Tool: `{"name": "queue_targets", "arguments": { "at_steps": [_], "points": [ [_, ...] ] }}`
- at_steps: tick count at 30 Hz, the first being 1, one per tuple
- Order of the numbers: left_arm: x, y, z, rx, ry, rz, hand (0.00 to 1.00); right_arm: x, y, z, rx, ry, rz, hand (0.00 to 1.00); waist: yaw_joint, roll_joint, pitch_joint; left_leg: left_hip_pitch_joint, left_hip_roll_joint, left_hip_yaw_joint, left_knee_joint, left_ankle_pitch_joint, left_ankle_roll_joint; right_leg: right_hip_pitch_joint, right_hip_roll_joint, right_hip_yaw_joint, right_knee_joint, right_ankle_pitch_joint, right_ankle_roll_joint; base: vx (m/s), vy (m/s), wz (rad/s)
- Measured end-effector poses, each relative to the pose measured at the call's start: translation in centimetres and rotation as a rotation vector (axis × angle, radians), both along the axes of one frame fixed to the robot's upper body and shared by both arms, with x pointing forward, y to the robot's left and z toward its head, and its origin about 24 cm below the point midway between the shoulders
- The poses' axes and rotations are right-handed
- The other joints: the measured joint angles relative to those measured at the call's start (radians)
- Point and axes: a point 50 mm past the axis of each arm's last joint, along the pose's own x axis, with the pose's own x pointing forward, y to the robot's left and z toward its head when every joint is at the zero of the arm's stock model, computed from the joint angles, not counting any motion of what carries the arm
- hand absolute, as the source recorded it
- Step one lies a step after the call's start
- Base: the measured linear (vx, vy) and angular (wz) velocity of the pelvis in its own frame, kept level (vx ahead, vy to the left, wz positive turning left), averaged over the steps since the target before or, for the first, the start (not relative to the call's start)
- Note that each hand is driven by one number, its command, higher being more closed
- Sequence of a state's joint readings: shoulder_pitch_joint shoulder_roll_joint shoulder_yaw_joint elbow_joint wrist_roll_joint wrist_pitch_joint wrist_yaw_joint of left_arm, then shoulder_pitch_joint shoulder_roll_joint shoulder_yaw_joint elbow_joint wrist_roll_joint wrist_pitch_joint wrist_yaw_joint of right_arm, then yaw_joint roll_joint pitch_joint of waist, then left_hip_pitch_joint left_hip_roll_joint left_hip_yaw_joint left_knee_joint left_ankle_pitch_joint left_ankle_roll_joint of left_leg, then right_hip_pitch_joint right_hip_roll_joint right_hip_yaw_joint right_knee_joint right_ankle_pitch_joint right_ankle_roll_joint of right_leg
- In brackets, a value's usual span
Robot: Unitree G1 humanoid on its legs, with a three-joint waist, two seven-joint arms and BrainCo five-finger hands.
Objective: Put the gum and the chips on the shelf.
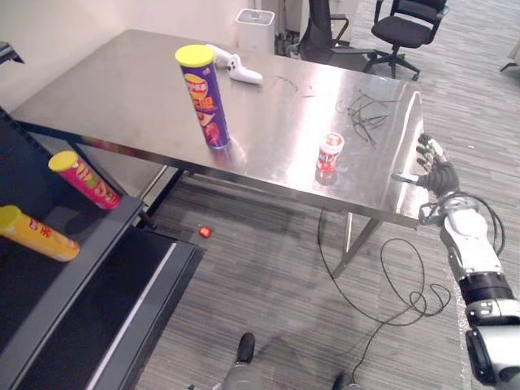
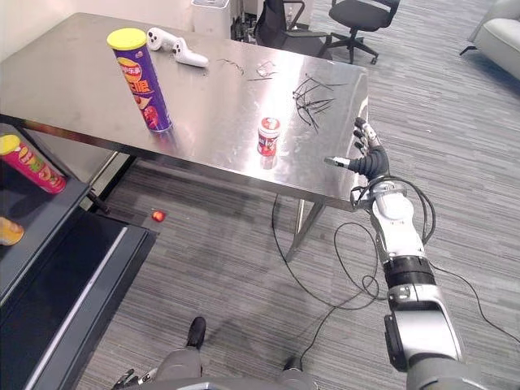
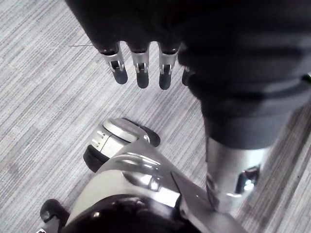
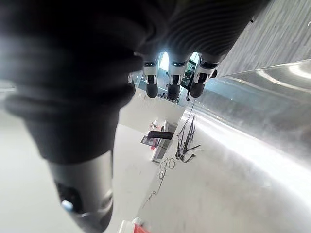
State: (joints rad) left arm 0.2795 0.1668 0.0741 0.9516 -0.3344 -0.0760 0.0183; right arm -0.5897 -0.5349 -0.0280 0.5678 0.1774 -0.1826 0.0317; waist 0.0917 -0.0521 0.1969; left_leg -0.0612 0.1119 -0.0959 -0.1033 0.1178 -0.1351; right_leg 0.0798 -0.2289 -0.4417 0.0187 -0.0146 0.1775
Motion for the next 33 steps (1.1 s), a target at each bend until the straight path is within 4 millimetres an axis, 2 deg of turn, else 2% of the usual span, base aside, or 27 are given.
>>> {"name": "queue_targets", "arguments": {
  "at_steps": [5, 11, 13, 18, 21, 26, 33],
  "points": [
    [0.4, -0.3, 0.1, -0.01, -0.018, 0.002, 0.0, 0.6, 0.6, 1.2, -0.009, -0.031, 0.015, 0.0, 0.001, 0.014, 0.034, -0.007, -0.001, -0.017, 0.0, 0.008, 0.001, -0.002, -0.001, -0.009, 0.01, -0.006, -0.009, -0.04, -0.005, 0.06],
    [1.0, -0.4, 0.2, -0.01, -0.047, -0.009, 0.0, 0.9, 0.9, 2.3, -0.026, -0.062, 0.012, 0.0, 0.012, 0.017, 0.087, -0.025, -0.002, -0.029, 0.0, 0.014, 0.001, -0.012, -0.001, -0.019, 0.018, -0.008, -0.011, -0.03, -0.004, 0.07],
    [1.1, -0.4, 0.3, -0.01, -0.054, -0.011, 0.0, 1.0, 0.9, 2.7, -0.027, -0.07, 0.014, 0.0, 0.022, 0.018, 0.09, -0.038, -0.002, -0.03, 0.0, 0.016, 0.001, -0.025, -0.001, -0.019, 0.02, -0.008, -0.011, 0.0, 0.0, 0.0],
    [1.4, -0.5, 0.4, -0.01, -0.068, -0.023, 0.0, 1.2, 1.3, 3.2, -0.037, -0.083, 0.026, 0.0, 0.022, 0.017, 0.115, -0.054, -0.007, -0.057, 0.004, 0.025, 0.001, -0.03, -0.001, -0.018, 0.032, -0.015, -0.021, 0.02, -0.01, 0.15],
    [1.6, -0.3, 0.5, -0.002, -0.081, -0.027, 0.0, 1.4, 1.4, 4.2, -0.08, -0.097, 0.035, 0.0, 0.027, 0.016, 0.127, -0.061, -0.004, -0.061, 0.006, 0.03, 0.002, -0.05, -0.001, 0.024, 0.066, -0.024, -0.032, 0.0, 0.001, 0.1],
    [2.0, -0.1, 0.8, -0.003, -0.107, -0.023, 0.0, 1.5, 0.9, 6.4, -0.112, -0.15, 0.024, 0.0, 0.051, 0.014, 0.143, -0.065, 0.0, -0.066, 0.001, 0.034, -0.001, -0.066, -0.003, 0.044, 0.104, -0.061, -0.023, -0.06, -0.022, 0.04],
    [2.1, 0.0, 0.8, -0.015, -0.117, -0.021, 0.0, 1.8, 1.5, 7.0, -0.125, -0.163, 0.04, 0.0, 0.054, 0.013, 0.158, -0.094, 0.02, -0.083, 0.002, 0.049, -0.006, -0.103, 0.012, 0.04, 0.143, -0.072, -0.019, -0.06, -0.034, 0.04]
  ]
}}
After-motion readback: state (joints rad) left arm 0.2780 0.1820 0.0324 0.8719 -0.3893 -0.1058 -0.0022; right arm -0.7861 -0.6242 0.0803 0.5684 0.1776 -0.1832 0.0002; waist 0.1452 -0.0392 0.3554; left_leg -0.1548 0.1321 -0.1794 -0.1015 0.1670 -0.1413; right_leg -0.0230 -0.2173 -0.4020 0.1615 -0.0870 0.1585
